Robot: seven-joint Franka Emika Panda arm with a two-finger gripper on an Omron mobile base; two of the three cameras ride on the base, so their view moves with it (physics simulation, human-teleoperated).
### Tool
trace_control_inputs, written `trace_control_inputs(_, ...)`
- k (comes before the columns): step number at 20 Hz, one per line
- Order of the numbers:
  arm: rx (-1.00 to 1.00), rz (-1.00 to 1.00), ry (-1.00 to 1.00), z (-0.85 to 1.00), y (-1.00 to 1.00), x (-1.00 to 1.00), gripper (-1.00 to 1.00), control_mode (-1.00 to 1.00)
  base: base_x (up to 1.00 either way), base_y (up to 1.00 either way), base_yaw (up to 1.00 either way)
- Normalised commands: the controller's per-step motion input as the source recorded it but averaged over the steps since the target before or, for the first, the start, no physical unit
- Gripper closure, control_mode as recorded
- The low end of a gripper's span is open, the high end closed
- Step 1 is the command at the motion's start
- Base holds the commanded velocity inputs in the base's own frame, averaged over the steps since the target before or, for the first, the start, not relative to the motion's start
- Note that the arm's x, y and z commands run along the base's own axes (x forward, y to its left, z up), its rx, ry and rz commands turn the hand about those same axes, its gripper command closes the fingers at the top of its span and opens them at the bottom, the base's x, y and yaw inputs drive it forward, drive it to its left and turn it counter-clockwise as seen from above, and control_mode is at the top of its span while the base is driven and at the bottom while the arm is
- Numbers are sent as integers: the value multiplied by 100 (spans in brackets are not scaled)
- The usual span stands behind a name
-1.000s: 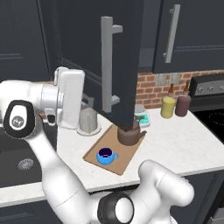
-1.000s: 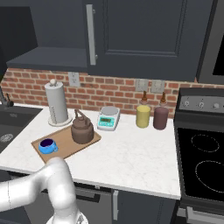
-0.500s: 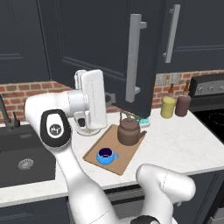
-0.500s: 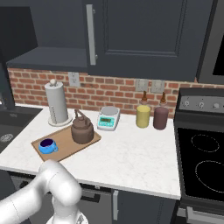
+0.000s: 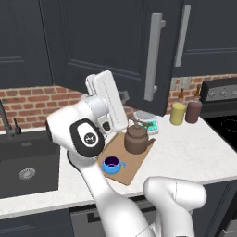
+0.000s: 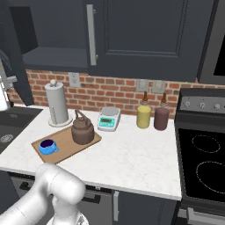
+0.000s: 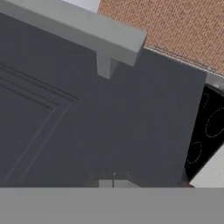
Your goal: Pick the kettle from the counter and place it on the tray. Then pick the mug from the cabinet and place it on the tray. Then close the cabinet doors.
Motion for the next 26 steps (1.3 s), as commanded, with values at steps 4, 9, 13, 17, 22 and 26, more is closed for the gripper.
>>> trace_control_inputs(4, -1, 31, -13, 8, 0, 36, 100, -100, 0, 0, 0)
trace_control_inputs(9, 1, 45, -1, 15, 0, 24, 100, -100, 0, 0, 0)
trace_control_inputs(13, 4, 38, 0, 6, 0, 86, 100, -100, 0, 0, 0)
trace_control_inputs(17, 4, 34, 0, 11, 0, 94, 100, -100, 0, 0, 0)
trace_control_inputs(22, 1, 29, 0, 20, 0, 77, 100, -100, 0, 0, 0)
trace_control_inputs(26, 0, 27, -3, 15, 1, 59, 100, -100, 0, 0, 0)
